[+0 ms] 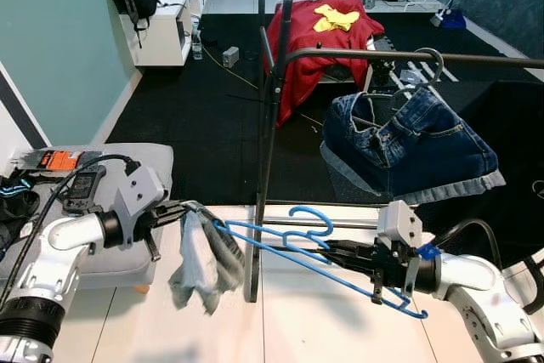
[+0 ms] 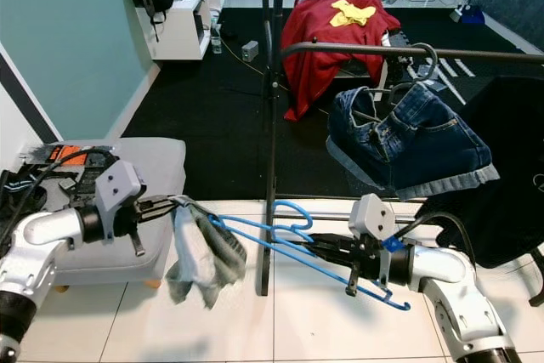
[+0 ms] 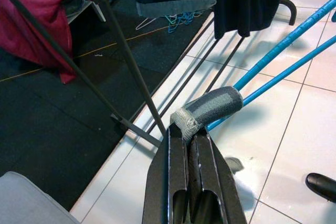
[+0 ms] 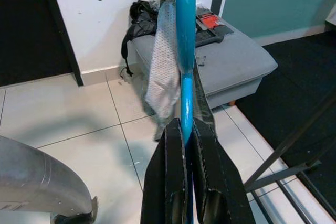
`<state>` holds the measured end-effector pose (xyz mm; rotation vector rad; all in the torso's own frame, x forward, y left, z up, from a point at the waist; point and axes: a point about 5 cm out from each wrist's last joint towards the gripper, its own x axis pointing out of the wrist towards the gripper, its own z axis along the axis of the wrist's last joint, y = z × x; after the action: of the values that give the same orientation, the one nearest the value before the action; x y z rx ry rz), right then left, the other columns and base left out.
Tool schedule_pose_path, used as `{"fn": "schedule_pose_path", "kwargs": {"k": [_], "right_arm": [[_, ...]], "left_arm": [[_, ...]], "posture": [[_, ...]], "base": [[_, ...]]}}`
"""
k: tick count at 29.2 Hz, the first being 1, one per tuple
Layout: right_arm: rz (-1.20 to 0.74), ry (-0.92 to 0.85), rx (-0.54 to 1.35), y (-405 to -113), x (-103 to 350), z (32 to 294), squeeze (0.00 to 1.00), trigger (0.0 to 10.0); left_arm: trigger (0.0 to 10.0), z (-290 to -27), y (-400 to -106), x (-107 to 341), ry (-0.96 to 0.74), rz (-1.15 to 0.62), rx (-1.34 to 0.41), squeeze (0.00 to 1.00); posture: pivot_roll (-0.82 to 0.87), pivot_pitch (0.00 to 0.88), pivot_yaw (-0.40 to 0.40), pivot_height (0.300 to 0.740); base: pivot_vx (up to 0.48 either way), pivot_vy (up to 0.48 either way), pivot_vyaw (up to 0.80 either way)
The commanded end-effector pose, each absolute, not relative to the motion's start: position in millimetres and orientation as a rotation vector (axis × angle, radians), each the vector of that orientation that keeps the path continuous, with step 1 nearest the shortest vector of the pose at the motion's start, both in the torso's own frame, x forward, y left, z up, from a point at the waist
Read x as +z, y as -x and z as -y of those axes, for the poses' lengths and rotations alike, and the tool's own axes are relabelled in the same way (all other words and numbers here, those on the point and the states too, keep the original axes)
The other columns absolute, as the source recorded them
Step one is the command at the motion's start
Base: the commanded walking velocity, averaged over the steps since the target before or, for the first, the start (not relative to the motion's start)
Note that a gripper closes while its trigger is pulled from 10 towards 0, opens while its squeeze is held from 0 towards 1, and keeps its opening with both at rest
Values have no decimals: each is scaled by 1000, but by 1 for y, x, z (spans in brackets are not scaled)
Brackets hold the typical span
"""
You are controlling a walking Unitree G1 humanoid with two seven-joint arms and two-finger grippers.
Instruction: Hang hanger
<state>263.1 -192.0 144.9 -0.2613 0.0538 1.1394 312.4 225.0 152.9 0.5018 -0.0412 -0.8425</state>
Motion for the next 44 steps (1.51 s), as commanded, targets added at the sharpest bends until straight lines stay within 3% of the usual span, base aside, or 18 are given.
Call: {"fn": "schedule_pose_path", "kwargs": {"k": [1,13,37,44], "right_arm": [[-44,262,1136,-265,147,194,0,10000],[-40,252,1164,-262,155,196,0,10000],[-135,242,1189,-260,136,193,0,10000],[-133,196,1233,-253,145,193,0,10000]], "left_arm": [[10000,-223,-311,149,-497,28,-852,0],[10000,-224,-310,146,-523,6,-843,0],[10000,-200,-309,162,-356,128,-906,0],[10000,-208,-317,159,-472,104,-816,0]], "posture": [[-24,63,15,740],[-35,60,12,740],[-39,79,7,740],[-44,77,6,740]], "base": [[0,0,0],[0,0,0],[0,0,0],[0,0,0]]}}
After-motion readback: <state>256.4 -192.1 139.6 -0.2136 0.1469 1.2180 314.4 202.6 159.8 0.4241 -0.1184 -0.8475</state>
